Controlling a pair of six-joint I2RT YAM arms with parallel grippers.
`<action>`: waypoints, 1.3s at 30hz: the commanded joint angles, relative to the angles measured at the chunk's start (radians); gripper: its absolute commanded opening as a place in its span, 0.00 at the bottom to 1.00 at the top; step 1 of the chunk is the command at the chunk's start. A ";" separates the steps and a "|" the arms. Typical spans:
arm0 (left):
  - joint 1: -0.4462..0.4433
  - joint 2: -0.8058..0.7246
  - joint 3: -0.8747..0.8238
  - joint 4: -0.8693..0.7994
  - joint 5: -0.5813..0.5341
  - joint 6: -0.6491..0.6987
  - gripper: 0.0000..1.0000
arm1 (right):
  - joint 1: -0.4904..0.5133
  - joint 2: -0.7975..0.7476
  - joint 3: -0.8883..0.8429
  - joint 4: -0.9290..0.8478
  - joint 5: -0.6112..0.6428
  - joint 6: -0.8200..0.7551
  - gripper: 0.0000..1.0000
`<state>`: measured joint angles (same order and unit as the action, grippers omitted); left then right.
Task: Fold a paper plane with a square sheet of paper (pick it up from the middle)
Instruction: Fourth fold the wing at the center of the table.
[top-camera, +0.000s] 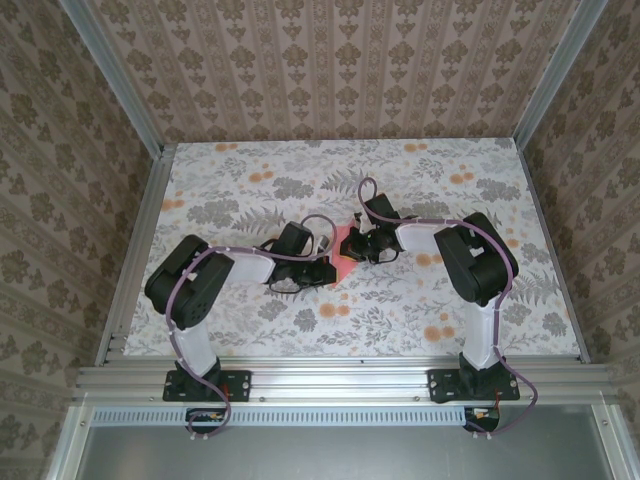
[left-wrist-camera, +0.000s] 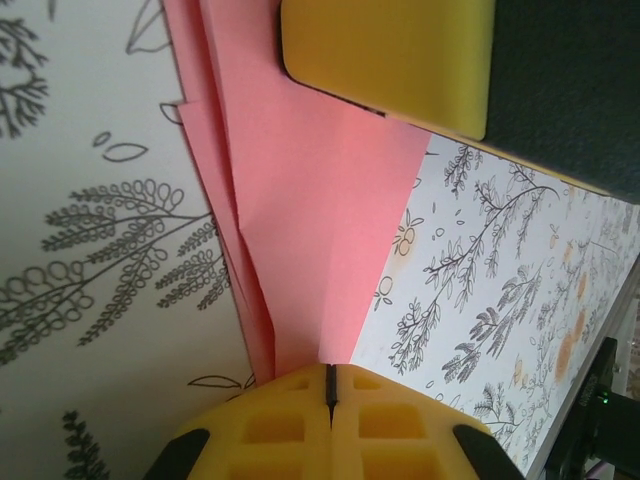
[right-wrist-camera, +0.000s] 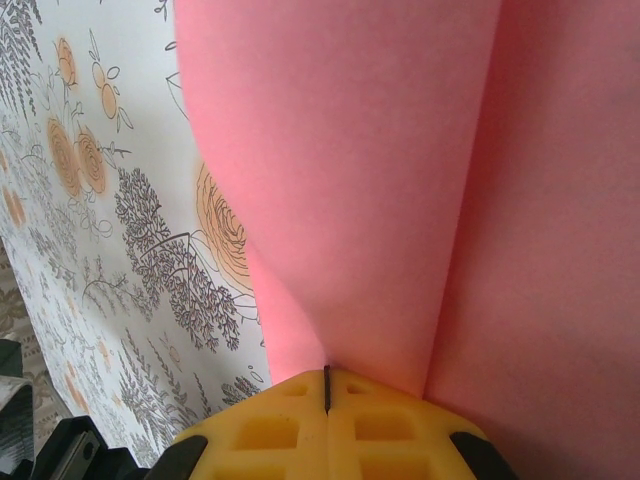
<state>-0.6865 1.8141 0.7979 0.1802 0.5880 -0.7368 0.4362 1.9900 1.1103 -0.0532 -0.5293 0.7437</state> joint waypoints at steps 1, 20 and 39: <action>-0.004 0.034 -0.038 -0.029 -0.007 -0.011 0.02 | -0.002 0.042 0.003 -0.075 0.068 -0.021 0.04; -0.051 -0.022 0.045 -0.104 0.000 0.025 0.05 | -0.001 0.043 0.014 -0.082 0.067 -0.021 0.04; 0.004 -0.128 -0.008 -0.044 0.016 0.015 0.05 | -0.002 0.041 0.013 -0.093 0.071 -0.030 0.04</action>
<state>-0.7013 1.7611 0.7662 0.1890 0.6224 -0.7536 0.4362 1.9930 1.1202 -0.0696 -0.5274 0.7322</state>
